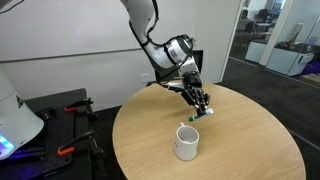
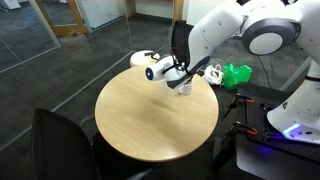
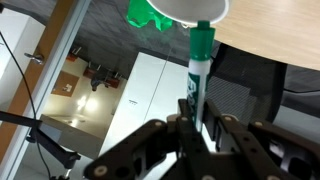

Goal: Slide the mug cup to the right, pick up the pen from the table and put it in the mug cup

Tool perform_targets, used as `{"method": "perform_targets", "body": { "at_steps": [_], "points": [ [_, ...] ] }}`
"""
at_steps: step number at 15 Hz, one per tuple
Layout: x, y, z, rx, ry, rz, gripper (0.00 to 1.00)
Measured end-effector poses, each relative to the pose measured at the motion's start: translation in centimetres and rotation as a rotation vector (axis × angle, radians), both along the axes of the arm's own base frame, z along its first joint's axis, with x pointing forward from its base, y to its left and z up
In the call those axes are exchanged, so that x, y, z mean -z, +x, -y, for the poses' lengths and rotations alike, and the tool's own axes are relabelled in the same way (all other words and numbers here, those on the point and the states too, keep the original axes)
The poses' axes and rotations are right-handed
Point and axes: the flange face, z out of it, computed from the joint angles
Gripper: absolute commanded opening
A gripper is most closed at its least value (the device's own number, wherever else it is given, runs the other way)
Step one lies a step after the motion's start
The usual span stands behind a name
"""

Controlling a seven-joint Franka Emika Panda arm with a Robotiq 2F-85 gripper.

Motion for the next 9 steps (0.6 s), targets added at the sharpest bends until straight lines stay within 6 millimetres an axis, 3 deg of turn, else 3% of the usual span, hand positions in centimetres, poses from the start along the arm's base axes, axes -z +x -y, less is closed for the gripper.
{"method": "perform_targets", "body": {
  "at_steps": [9],
  "points": [
    [2.9, -1.5, 0.2, -0.017, 0.004, -0.040, 0.05]
  ]
}}
